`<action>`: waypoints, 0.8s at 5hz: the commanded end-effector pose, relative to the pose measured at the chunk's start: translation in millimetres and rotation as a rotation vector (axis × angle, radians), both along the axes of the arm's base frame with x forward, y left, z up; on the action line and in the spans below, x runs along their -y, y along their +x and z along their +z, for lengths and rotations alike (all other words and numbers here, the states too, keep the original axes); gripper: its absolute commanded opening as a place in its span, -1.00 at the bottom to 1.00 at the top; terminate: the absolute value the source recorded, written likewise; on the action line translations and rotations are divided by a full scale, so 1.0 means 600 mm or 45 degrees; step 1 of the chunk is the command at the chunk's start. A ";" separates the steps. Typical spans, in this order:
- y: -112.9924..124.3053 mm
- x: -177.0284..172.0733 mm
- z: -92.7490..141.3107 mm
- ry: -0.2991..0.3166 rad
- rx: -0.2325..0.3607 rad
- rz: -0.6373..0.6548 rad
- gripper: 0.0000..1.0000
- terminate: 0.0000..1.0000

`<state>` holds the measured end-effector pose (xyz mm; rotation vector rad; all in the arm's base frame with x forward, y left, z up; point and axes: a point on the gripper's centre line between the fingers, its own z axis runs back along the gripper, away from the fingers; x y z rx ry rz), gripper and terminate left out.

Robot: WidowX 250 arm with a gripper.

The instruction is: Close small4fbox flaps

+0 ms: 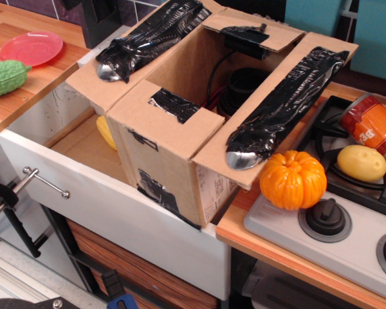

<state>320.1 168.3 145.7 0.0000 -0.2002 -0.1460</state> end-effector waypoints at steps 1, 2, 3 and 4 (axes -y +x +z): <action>0.000 0.000 0.000 0.000 0.000 0.000 1.00 -1.00; 0.012 -0.006 -0.012 -0.015 0.012 0.021 1.00 -1.00; 0.014 -0.007 -0.027 -0.023 0.021 0.037 1.00 -1.00; 0.007 0.001 -0.045 -0.066 0.027 0.056 1.00 -1.00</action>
